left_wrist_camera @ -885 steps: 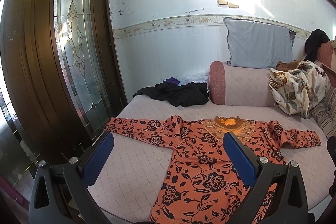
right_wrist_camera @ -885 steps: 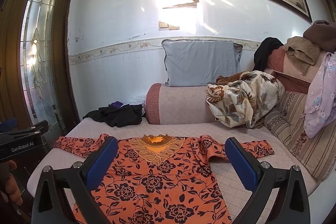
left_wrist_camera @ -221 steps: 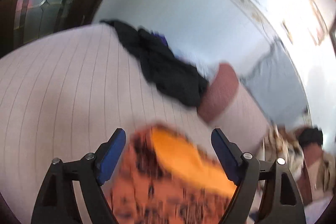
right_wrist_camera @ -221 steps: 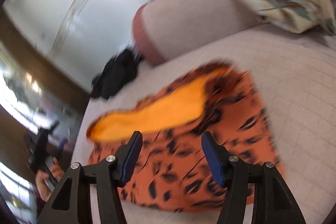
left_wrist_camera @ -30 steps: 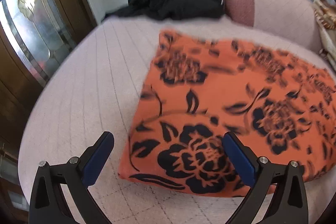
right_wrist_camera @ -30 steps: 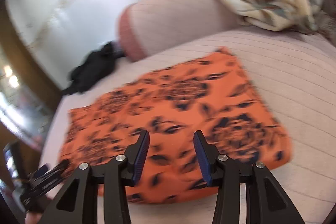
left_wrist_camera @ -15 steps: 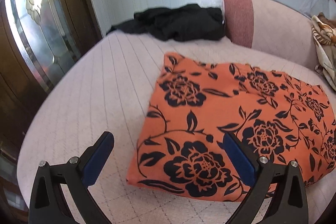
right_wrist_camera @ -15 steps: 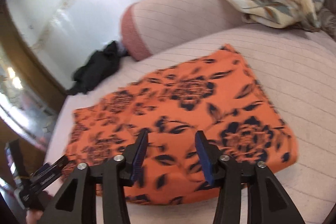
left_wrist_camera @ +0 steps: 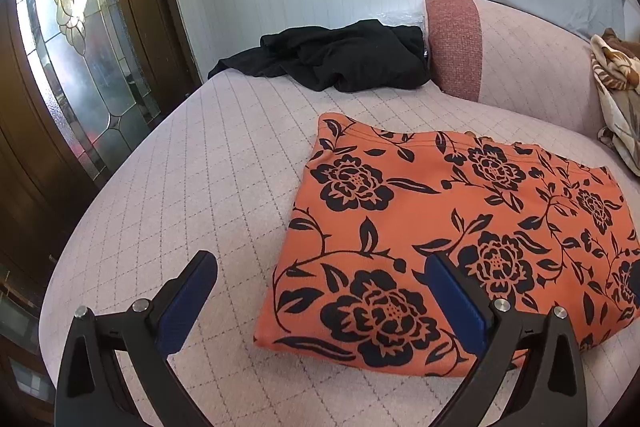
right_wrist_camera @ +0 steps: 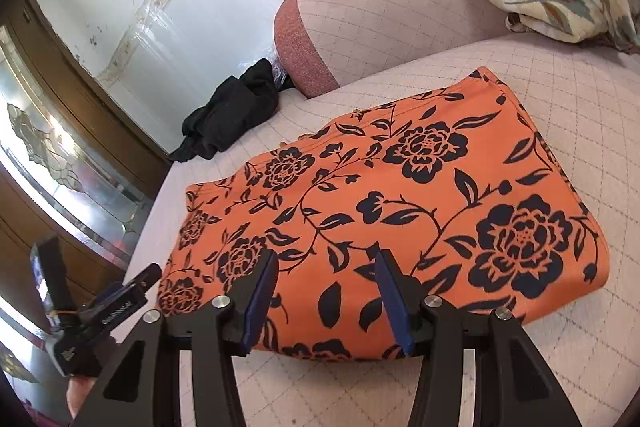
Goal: Fold small clothes
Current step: 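Lower both grippers to the blouse edge and grasp it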
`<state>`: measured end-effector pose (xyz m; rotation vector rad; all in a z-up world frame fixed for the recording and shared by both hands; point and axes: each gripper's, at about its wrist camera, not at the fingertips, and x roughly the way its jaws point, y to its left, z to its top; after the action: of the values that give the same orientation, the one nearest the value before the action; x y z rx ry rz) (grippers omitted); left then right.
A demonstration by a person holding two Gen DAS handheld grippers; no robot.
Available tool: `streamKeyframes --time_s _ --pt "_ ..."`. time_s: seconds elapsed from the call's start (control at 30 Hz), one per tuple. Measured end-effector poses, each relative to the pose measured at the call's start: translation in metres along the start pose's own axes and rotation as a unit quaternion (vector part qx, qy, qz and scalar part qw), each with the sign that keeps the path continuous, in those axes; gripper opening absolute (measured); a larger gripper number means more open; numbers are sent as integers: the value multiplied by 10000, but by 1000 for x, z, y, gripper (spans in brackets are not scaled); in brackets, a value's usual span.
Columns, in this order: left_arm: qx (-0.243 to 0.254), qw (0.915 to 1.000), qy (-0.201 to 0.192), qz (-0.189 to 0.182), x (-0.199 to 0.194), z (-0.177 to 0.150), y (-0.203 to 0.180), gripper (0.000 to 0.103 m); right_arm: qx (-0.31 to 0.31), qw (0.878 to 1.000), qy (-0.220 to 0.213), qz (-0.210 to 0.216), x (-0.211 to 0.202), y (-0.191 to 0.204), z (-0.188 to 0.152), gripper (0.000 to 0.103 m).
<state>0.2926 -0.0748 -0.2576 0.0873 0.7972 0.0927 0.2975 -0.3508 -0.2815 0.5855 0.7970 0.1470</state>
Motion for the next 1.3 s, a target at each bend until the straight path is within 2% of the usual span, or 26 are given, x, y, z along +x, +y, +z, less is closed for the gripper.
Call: streamKeyframes --time_s 0.07,0.13,0.23,0.27,0.33,0.37,0.4,0.43,0.5,0.53,0.57,0.6,0.63,0.67,0.7,0.8,0.87,0.9,1.0,1.03,1.07,1.1,1.13,1.23,1.3 --pt "-13 10000 51 -71 -3 -3 1 103 10 10000 -21 28 -6 -1 -2 55" --pt "-144 9990 273 -327 -2 -9 5 103 102 9999 5 111 -13 -5 -5 58" --pt "-531 9919 847 -777 7 -26 19 103 503 9983 120 285 -22 -20 -14 64" --pt "-737 9867 1087 -954 12 -32 25 103 704 9969 171 304 -25 -29 -19 66" --pt "-1374 9662 1564 -1520 23 -46 39 103 1074 9934 245 318 -30 -44 -27 69" --pt "-1774 9494 1806 -1858 30 -52 46 103 1344 9899 281 360 -31 -55 -32 69" --pt "-2038 9368 1943 -2076 35 -56 49 103 1676 9846 321 388 -31 -68 -36 70" --pt "-2285 9282 1956 -2189 38 -57 52 103 1974 9790 348 382 -30 -79 -40 70" --pt "-2515 9192 1866 -2389 40 -54 53 102 2480 9675 337 364 -27 -99 -46 70" --pt "-2712 9044 1875 -2707 45 -53 52 102 2724 9610 333 354 -24 -108 -48 70" --pt "-2912 8880 1920 -2996 50 -53 51 96 2935 9546 338 383 -21 -116 -49 70" --pt "-3147 8676 2015 -3281 61 -53 49 86 3136 9477 293 508 -18 -123 -48 70" --pt "-3252 8561 2129 -3406 70 -52 45 81 3233 9443 222 565 -16 -126 -46 70" --pt "-3335 8510 2182 -3420 79 -52 43 81 3265 9434 148 570 -13 -128 -43 70" --pt "-3550 8416 2127 -3471 85 -51 45 81 3298 9424 79 556 -10 -129 -39 70" --pt "-3944 8182 2000 -3673 89 -50 52 81 3619 9299 -63 646 5 -138 -30 70" --pt "-4107 8110 1894 -3712 92 -50 57 78 3768 9233 -196 717 11 -142 -23 72" --pt "-4167 8101 1777 -3722 91 -50 58 74 3816 9209 -251 749 13 -144 -21 72" --pt "-4083 8212 1704 -3602 95 -46 60 44 3825 9193 -494 781 21 -147 -10 71" --pt "-4110 8214 1694 -3573 98 -46 60 42 3741 9231 -559 695 23 -146 -7 68" --pt "-4112 8228 1692 -3541 102 -47 60 41 3628 9284 -582 559 24 -143 -4 51" --pt "-4058 8283 1708 -3466 105 -46 60 34 3518 9336 -532 435 27 -143 0 19" --pt "-4018 8328 1694 -3410 107 -46 60 33 3443 9373 -428 335 29 -144 1 19" --pt "-3980 8380 1642 -3352 106 -45 58 33 3536 9337 -453 340 27 -147 1 18" --pt "-3986 8385 1633 -3336 108 -45 56 35 3416 9378 -527 329 21 -144 3 17"
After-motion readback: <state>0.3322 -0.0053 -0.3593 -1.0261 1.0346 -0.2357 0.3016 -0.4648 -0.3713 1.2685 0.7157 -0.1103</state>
